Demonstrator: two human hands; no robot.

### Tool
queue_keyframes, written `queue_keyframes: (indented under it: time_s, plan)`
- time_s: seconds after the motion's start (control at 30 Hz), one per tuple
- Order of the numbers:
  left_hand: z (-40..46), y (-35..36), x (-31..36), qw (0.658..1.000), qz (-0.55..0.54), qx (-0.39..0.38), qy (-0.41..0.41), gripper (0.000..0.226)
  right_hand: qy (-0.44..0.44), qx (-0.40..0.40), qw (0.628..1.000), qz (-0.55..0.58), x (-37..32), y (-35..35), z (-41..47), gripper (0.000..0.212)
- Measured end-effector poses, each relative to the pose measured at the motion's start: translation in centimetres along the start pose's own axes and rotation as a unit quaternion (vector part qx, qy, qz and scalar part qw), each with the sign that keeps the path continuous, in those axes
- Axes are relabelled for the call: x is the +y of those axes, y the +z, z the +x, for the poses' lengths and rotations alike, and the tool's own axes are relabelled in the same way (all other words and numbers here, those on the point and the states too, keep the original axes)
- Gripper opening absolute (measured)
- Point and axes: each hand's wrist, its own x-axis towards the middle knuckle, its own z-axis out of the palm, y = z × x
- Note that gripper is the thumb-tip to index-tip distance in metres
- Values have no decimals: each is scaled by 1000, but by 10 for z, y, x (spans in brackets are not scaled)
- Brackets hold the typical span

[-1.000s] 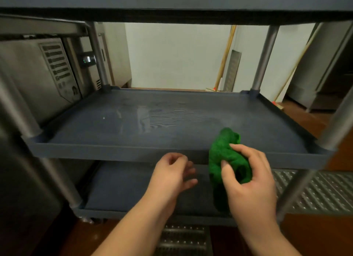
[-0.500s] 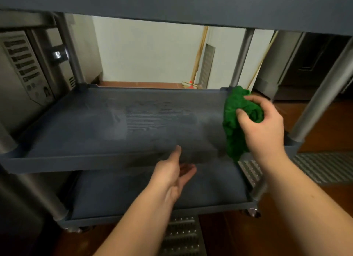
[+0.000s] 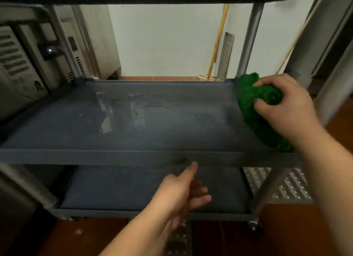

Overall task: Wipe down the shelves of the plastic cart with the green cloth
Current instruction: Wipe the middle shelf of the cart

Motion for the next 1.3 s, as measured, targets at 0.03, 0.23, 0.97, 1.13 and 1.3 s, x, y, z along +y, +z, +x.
queue_keyframes:
  time_s: [0.03, 0.23, 0.97, 1.13, 1.3]
  plan:
    - [4, 10, -5, 998, -50, 4, -34, 31, -5, -18, 999, -27, 7, -7, 3, 32]
    - [34, 30, -17, 986, -152, 59, 19, 25, -6, -258, 949, -181, 24, 12, -14, 27]
    - [42, -49, 19, 975, -200, -76, 59, 35, 13, -286, 945, -159, -30, 92, -26, 46]
    - [36, -91, 41, 974, -203, -44, 93, 33, -40, -302, 941, -147, -66, 125, -30, 45]
    - [33, -142, 66, 971, -214, -21, 104, 32, -71, -318, 936, -129, -101, 164, -31, 47]
